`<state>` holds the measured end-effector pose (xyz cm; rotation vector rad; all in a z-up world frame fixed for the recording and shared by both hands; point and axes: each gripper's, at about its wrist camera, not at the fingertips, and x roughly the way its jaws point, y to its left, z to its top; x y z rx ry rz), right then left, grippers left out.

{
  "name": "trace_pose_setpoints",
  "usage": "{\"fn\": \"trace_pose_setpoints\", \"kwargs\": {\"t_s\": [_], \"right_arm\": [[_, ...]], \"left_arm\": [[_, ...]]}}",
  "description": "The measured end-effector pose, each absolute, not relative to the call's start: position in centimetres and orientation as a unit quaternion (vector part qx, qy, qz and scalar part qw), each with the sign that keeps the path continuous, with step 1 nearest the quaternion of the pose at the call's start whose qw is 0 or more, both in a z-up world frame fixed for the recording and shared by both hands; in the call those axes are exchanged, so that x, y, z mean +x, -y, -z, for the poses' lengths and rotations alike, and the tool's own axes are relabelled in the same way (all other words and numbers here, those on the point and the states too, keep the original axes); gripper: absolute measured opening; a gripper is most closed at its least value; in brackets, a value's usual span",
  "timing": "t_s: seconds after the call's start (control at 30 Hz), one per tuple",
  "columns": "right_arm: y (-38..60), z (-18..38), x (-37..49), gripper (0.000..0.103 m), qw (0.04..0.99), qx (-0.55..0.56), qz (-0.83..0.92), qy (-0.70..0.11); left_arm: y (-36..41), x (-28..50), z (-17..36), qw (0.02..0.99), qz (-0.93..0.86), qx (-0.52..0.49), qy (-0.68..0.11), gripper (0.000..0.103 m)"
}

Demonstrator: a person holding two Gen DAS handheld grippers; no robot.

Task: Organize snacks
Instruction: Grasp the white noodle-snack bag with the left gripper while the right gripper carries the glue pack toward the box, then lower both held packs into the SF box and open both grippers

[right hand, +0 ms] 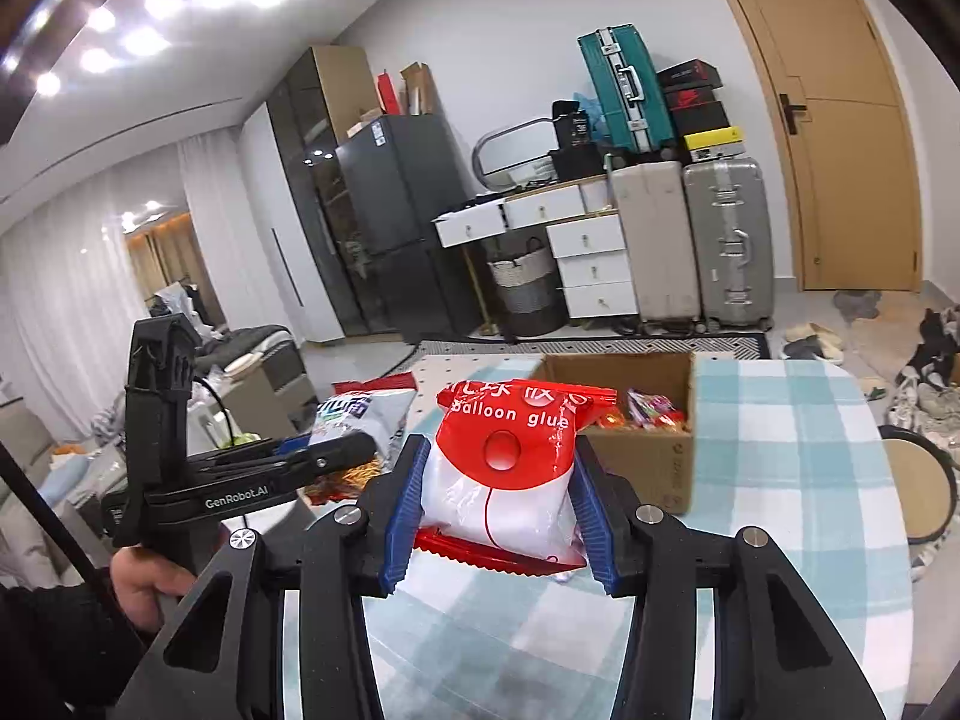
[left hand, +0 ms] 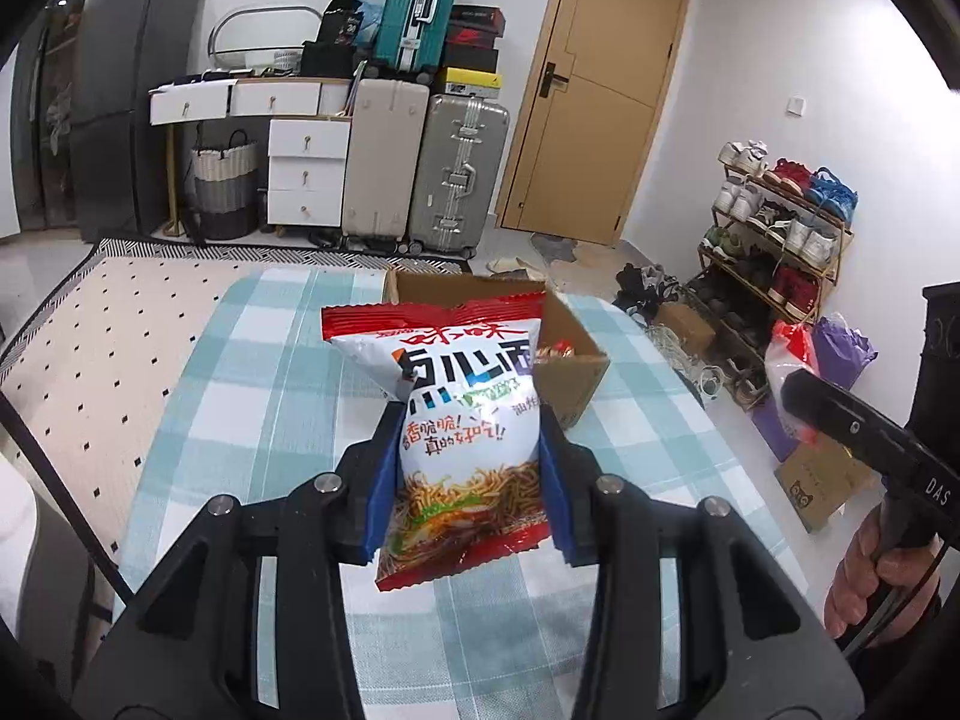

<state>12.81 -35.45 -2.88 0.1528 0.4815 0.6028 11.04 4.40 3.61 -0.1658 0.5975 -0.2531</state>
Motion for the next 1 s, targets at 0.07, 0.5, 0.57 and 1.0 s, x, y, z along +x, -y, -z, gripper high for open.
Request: {"fn": "trace_pose_setpoints", "kwargs": {"t_s": [0.07, 0.5, 0.57, 1.0], "right_arm": [[35.2, 1.8, 13.4, 0.046, 0.92, 0.081, -0.302, -0.238], [35.0, -3.4, 18.7, 0.046, 0.915, 0.094, -0.301, -0.251], [34.9, -3.9, 20.2, 0.046, 0.916, 0.09, -0.296, -0.255], [34.1, -6.0, 29.6, 0.046, 0.92, 0.072, -0.272, -0.273]], "left_arm": [[-4.8, 11.2, -5.0, 0.943, 0.134, -0.089, -0.292, 0.038], [-3.9, 16.0, -12.2, 0.946, 0.144, -0.071, -0.281, 0.038], [-3.4, 17.7, -13.1, 0.946, 0.144, -0.066, -0.284, 0.038], [1.6, 29.7, -16.2, 0.943, 0.135, -0.021, -0.302, 0.039]]}}
